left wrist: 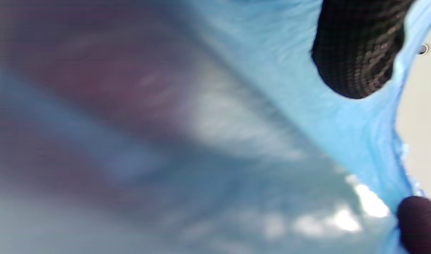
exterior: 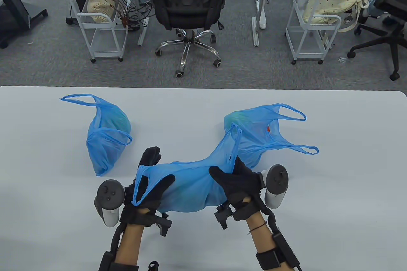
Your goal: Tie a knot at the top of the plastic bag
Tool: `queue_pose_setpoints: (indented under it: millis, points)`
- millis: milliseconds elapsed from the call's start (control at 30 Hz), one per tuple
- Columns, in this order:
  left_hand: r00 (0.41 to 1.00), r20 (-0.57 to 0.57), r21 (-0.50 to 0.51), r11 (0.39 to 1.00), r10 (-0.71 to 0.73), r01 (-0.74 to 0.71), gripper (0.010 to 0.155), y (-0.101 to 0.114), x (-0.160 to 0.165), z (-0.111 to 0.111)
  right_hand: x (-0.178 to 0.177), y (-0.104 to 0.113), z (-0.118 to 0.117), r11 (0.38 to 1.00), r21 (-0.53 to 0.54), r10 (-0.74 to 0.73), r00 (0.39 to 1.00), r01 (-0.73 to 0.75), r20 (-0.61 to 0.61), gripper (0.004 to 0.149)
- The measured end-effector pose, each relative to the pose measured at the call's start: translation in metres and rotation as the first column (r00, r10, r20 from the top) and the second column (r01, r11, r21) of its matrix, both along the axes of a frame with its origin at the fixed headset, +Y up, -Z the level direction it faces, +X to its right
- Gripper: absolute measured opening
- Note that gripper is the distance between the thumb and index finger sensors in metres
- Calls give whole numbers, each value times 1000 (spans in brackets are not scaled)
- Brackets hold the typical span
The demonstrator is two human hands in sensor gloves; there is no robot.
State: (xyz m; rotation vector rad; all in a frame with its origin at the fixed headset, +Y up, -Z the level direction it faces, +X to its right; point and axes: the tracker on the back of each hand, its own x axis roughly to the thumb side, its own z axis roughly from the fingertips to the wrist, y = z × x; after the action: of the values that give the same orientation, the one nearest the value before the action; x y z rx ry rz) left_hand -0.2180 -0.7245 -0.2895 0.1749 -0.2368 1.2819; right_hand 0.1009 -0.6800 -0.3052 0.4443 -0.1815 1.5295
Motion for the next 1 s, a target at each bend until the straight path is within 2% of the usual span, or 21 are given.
queue_pose_setpoints:
  millis: [167, 267, 433, 633, 867, 1000]
  points:
    - [995, 30, -31, 995, 91, -90, 72, 0, 7, 0, 11, -9, -3, 998, -21, 65, 998, -64, 23, 27]
    - [996, -8, -22, 995, 93, -93, 57, 0, 8, 1, 18, -15, -5, 997, -40, 70, 996, -68, 53, 27]
    - [988, -2, -36, 987, 154, -154, 39, 1, 13, 2, 24, -24, -8, 995, -98, 37, 999, -33, 36, 30]
    - [983, 55, -57, 983, 176, -172, 34, 3, 20, 3, 27, -23, -10, 995, -83, 53, 999, -53, 0, 33]
    - [965, 115, -79, 970, 237, -229, 37, 4, 21, 3, 35, -20, -10, 994, -91, -58, 998, 59, 10, 43]
    - [946, 158, -101, 958, 283, -270, 39, 7, 23, 4, 38, -17, -10, 994, -91, -62, 998, 65, 30, 58]
